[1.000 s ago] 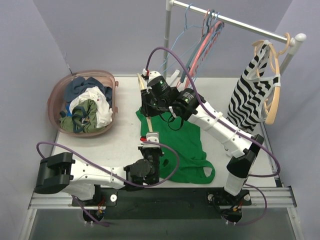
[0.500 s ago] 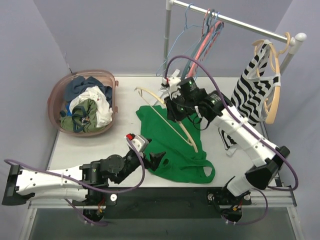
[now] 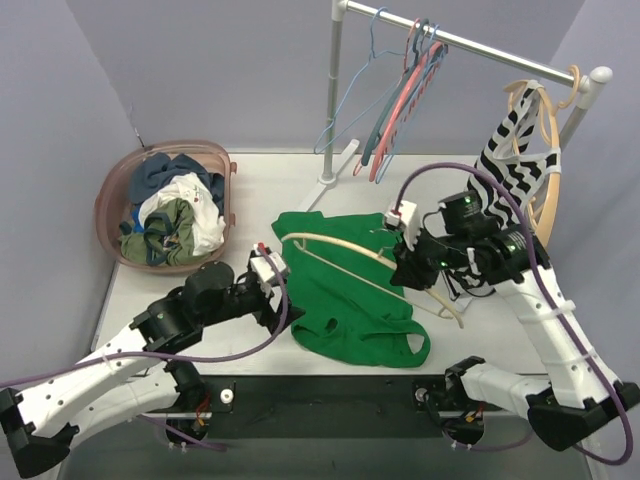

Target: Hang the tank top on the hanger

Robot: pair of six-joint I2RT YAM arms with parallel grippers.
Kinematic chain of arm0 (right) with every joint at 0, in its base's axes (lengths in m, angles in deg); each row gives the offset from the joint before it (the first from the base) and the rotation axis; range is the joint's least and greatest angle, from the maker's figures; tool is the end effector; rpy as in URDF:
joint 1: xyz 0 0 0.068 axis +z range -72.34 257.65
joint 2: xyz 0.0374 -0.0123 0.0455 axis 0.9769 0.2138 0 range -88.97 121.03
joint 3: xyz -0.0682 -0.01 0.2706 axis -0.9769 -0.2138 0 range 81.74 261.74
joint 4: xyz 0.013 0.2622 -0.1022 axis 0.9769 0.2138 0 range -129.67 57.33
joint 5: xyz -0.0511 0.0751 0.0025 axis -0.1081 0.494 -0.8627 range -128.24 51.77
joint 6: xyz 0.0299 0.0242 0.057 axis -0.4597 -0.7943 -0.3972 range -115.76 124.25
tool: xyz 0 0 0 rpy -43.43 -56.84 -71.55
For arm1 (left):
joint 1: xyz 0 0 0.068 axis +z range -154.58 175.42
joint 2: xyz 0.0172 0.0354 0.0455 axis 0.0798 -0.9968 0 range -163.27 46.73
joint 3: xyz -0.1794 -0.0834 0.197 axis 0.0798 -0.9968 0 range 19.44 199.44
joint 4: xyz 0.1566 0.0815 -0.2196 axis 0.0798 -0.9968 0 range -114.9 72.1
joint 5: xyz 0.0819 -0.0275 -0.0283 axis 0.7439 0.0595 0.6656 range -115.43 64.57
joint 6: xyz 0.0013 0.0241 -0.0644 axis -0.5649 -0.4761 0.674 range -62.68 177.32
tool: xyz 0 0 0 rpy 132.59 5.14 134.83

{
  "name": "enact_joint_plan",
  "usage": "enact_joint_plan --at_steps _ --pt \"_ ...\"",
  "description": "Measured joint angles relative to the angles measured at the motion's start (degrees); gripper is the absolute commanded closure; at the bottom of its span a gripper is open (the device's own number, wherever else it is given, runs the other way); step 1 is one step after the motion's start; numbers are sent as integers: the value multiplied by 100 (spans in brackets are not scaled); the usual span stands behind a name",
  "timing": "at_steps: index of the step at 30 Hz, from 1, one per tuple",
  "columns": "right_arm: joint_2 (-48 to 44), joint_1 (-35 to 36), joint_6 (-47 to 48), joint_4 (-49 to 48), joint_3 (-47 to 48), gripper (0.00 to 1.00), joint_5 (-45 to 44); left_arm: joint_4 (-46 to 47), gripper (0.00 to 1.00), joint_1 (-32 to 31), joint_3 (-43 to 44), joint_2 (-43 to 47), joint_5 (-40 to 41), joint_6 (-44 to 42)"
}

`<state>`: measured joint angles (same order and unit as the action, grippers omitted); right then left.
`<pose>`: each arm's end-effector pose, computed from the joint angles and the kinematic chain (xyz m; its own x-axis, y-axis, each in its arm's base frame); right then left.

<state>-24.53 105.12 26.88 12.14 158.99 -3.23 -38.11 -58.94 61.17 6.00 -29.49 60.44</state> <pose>0.2007 0.1403 0.4000 -0.2178 -0.4685 -0.8562 -0.9287 0.3693 0.0341 0.1148 -0.1670 0.3121 -0.2377 0.2384 -0.9416 0.8379 0.5406 -0.0746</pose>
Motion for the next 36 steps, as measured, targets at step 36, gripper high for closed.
enact_joint_plan --at_steps 36 --pt "-1220 -1832 2208 1488 -1209 100 555 3021 40 -1357 -1038 -3585 2343 5974"
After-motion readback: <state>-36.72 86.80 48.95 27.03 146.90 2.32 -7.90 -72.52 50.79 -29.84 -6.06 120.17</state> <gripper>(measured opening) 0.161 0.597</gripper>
